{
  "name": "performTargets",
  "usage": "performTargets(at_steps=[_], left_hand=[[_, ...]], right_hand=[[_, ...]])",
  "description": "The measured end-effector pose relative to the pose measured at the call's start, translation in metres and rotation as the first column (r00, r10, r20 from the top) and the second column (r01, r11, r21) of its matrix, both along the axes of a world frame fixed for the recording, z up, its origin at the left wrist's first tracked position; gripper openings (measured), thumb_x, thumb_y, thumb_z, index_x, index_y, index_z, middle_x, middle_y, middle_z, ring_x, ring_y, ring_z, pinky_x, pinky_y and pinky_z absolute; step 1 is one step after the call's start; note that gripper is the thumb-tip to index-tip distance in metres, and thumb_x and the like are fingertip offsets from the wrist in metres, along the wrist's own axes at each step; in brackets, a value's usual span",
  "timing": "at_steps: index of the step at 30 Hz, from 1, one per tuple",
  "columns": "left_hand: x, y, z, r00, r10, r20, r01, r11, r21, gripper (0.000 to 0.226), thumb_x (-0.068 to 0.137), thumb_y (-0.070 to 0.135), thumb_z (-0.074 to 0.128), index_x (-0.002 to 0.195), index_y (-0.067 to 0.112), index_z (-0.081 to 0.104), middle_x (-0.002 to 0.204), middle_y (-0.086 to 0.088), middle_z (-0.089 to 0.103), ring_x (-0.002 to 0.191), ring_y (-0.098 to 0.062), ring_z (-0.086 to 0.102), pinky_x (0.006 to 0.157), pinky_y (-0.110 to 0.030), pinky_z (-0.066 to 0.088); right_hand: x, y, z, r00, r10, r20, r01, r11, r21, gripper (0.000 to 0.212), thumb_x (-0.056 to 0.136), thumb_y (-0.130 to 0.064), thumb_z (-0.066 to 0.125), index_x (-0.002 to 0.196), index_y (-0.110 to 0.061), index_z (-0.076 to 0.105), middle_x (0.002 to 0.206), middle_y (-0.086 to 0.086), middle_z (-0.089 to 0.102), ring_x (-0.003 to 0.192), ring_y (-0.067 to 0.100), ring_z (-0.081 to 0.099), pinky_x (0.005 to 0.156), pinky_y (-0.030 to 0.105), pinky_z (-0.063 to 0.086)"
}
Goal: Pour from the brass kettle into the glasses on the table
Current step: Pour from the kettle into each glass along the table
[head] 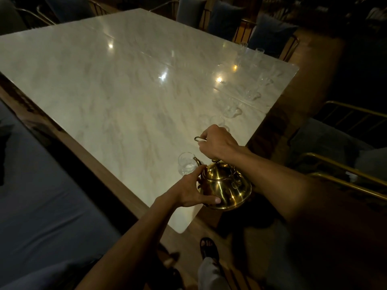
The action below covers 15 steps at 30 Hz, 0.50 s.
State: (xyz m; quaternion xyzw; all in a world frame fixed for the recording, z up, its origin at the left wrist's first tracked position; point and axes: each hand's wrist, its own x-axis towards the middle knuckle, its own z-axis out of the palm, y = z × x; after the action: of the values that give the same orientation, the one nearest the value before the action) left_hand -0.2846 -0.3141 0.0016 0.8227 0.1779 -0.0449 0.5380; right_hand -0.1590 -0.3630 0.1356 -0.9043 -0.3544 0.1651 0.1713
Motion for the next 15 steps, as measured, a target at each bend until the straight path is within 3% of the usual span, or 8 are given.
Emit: performTargets(at_steps=[3,6,10,13,15], left_hand=[[0.003,-0.001,0.002,1.0,-0.014,0.002,0.014,1.0,0.026,0.107,0.07,0.046,0.093,0.156,0.032,0.032,0.153,0.005,0.05,0.132,-0.014,0.051,0.101,-0.022,0.044],[0.007,0.0,0.004,1.0,-0.022,-0.014,0.023,0.998,0.053,0.111,0.069,0.049,0.093,0.158,0.032,0.029,0.153,0.004,0.051,0.135,-0.017,0.051,0.106,-0.028,0.044],[0.011,-0.001,0.013,0.999,-0.038,-0.028,0.042,0.988,0.15,0.114,0.07,0.051,0.091,0.16,0.03,0.024,0.156,0.001,0.048,0.141,-0.023,0.048,0.109,-0.03,0.04],[0.019,0.0,0.019,0.997,-0.068,-0.025,0.072,0.979,0.191,0.115,0.069,0.054,0.091,0.159,0.029,0.025,0.155,-0.001,0.05,0.141,-0.025,0.049,0.114,-0.035,0.039],[0.027,0.002,0.024,0.997,-0.079,-0.025,0.083,0.973,0.213,0.123,0.062,0.064,0.089,0.16,0.028,0.023,0.155,-0.003,0.051,0.141,-0.028,0.05,0.117,-0.046,0.042]], right_hand=[[0.002,-0.007,0.001,1.0,0.004,-0.017,-0.003,0.999,0.051,0.031,0.088,-0.018,0.06,0.114,-0.005,0.072,0.105,0.013,0.074,0.09,0.028,0.071,0.079,0.04,0.061],[0.006,-0.014,0.004,0.999,0.006,-0.04,-0.002,0.995,0.104,0.035,0.092,-0.022,0.062,0.124,-0.01,0.069,0.124,0.011,0.069,0.108,0.026,0.066,0.089,0.038,0.056],[0.011,-0.023,0.002,0.996,-0.035,-0.078,0.048,0.983,0.176,0.04,0.093,-0.024,0.062,0.131,-0.013,0.065,0.133,0.008,0.064,0.102,0.026,0.07,0.089,0.037,0.057],[0.018,-0.027,0.002,0.997,-0.045,-0.062,0.058,0.976,0.21,0.041,0.094,-0.024,0.062,0.132,-0.012,0.064,0.136,0.006,0.062,0.122,0.022,0.06,0.093,0.024,0.044],[0.024,-0.028,0.004,0.997,-0.066,-0.047,0.075,0.969,0.233,0.041,0.094,-0.025,0.062,0.133,-0.013,0.063,0.138,0.005,0.062,0.128,0.021,0.056,0.096,0.025,0.042]])
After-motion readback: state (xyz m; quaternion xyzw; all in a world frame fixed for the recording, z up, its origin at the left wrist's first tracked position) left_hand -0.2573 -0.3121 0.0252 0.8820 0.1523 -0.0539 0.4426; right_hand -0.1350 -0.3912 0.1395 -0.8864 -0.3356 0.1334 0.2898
